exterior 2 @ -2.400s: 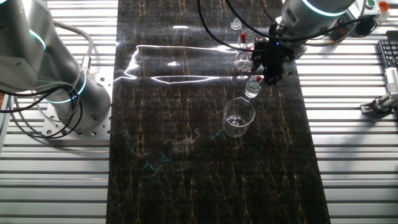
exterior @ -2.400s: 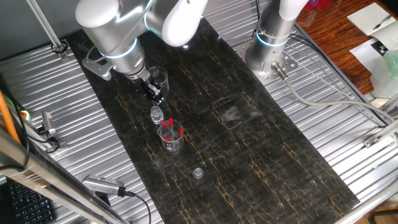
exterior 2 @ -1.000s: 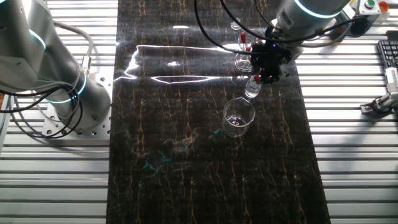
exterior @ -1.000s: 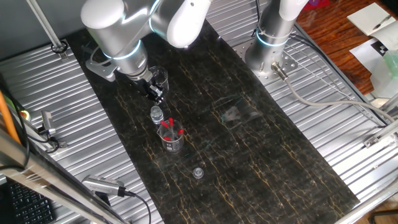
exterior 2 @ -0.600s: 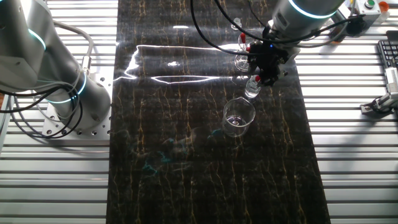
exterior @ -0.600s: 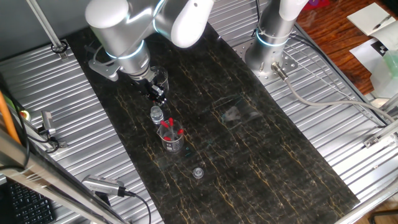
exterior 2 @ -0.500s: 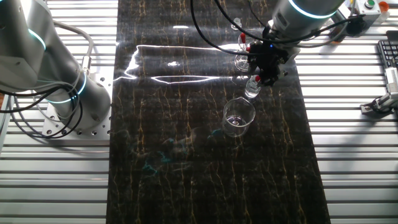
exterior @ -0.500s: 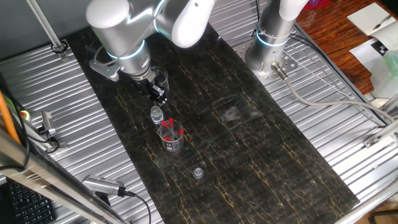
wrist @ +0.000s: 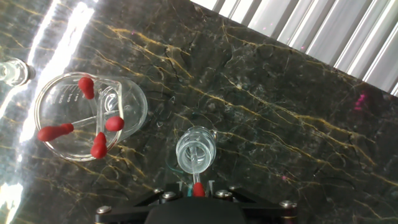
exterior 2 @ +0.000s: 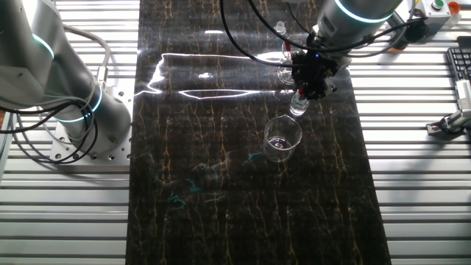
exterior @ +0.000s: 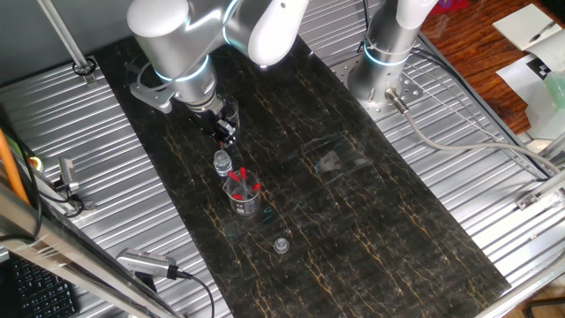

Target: Transfer liquid using a dropper

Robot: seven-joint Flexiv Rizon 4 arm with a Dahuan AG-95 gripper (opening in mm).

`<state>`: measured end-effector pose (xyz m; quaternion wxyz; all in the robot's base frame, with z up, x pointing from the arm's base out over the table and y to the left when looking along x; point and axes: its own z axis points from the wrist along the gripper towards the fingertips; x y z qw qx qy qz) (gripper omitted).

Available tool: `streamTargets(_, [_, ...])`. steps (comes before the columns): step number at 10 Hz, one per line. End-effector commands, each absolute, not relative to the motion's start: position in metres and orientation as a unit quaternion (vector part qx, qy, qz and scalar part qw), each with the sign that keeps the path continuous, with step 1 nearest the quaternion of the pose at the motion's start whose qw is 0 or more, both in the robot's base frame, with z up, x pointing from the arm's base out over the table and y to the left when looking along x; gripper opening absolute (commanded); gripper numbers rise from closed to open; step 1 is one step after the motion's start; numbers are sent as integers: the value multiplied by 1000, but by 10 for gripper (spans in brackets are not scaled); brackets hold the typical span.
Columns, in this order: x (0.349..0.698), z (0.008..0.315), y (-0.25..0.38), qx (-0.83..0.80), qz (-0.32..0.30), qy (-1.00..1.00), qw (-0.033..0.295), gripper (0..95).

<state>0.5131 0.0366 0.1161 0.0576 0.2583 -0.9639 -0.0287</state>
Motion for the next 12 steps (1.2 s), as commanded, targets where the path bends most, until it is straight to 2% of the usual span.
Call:
streamTargets(1, [514, 116, 37, 256, -28, -964, 58, 190])
streamTargets(2, [514, 116, 37, 256, -28, -965, 58, 190])
streamTargets(3, [514, 116, 37, 256, -28, -965, 58, 0])
streamTargets(12, [515, 121, 35, 250, -31, -966, 61, 0])
